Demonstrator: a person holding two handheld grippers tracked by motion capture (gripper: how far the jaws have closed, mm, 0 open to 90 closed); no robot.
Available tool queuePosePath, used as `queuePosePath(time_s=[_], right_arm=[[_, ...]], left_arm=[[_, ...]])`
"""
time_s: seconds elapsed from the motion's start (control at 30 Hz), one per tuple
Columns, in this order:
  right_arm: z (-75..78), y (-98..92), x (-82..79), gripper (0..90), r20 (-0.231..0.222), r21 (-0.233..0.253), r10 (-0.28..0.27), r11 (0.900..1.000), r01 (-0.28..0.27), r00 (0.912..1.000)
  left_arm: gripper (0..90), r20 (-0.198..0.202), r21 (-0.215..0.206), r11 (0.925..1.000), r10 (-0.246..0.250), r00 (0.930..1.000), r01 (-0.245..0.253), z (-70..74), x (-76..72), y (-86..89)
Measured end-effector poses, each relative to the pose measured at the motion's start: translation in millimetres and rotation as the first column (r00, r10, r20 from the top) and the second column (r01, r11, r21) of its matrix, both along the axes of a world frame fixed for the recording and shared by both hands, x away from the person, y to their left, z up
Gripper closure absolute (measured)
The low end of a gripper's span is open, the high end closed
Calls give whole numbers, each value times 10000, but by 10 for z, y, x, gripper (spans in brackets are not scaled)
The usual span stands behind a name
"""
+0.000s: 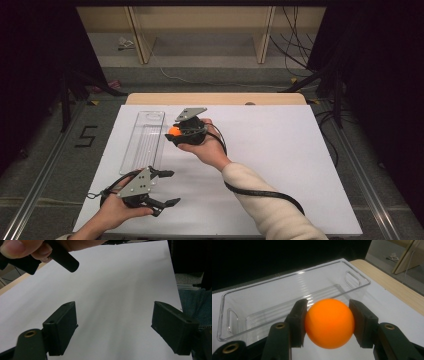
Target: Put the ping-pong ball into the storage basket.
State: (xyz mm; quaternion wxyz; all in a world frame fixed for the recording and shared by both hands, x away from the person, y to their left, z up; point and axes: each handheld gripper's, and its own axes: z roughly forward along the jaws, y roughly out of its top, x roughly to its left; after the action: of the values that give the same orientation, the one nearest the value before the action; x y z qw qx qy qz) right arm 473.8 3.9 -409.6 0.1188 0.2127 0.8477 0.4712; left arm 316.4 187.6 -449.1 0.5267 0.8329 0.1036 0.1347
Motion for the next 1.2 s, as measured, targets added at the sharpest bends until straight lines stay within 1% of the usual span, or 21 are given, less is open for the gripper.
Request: queuePosePath(time_s=[1.2], right_arm=[[28,158,21,515,-15,-51,202,9998,-202,9998]], left_arm=[[198,-12,49,10000,-11,10000,11,-3,-1,-3]])
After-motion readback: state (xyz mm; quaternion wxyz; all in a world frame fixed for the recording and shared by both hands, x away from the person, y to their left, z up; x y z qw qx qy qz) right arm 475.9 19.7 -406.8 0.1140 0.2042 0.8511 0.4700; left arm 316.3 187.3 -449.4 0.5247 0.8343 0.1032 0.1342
